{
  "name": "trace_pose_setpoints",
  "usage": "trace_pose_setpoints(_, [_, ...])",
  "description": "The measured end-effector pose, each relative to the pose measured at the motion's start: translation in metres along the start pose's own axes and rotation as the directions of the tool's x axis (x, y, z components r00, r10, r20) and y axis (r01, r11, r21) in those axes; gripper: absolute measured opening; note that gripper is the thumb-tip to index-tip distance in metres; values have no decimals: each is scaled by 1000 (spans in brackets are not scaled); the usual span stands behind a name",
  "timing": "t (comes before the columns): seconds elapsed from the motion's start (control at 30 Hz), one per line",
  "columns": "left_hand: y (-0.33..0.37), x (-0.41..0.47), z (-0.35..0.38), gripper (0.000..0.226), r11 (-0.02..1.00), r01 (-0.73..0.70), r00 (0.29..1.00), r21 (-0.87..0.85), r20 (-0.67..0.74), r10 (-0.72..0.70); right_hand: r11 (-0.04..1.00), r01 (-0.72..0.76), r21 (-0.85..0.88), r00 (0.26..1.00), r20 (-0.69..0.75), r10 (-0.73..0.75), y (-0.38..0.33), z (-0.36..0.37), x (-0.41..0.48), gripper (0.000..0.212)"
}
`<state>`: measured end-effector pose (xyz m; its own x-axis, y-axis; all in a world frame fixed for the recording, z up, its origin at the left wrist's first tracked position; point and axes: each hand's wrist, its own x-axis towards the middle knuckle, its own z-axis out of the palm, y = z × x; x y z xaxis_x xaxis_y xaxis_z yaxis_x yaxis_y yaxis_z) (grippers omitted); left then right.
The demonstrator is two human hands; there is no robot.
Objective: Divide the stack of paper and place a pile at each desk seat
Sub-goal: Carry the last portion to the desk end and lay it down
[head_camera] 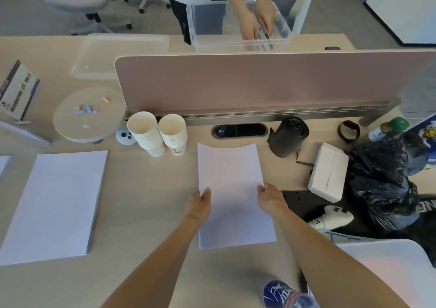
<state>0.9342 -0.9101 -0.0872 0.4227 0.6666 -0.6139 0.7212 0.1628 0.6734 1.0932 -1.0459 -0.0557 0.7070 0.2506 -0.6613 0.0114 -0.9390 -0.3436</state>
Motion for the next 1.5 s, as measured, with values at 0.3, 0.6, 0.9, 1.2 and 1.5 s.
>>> trace_pose_setpoints(0.3, [19,-2,-8,57,992,83,994,97,61,-89,1000,-5,29,998,58,4,13,-3,9,55])
trace_pose_setpoints(0.6, [41,-13,-7,66,907,162,987,389,-48,-155,999,-47,-8,998,-35,46,9,-15,7,51])
trace_pose_setpoints(0.9, [40,-37,-25,62,969,144,988,200,29,-153,998,28,56,999,-22,-27,10,-27,-14,43])
trace_pose_setpoints(1.2, [23,-79,-80,40,998,31,996,47,83,-35,934,202,296,978,-104,-179,-2,-57,-76,32])
trace_pose_setpoints(1.5, [-13,-73,-67,60,963,177,976,-202,159,-146,979,122,164,993,-23,-120,22,-20,-77,36])
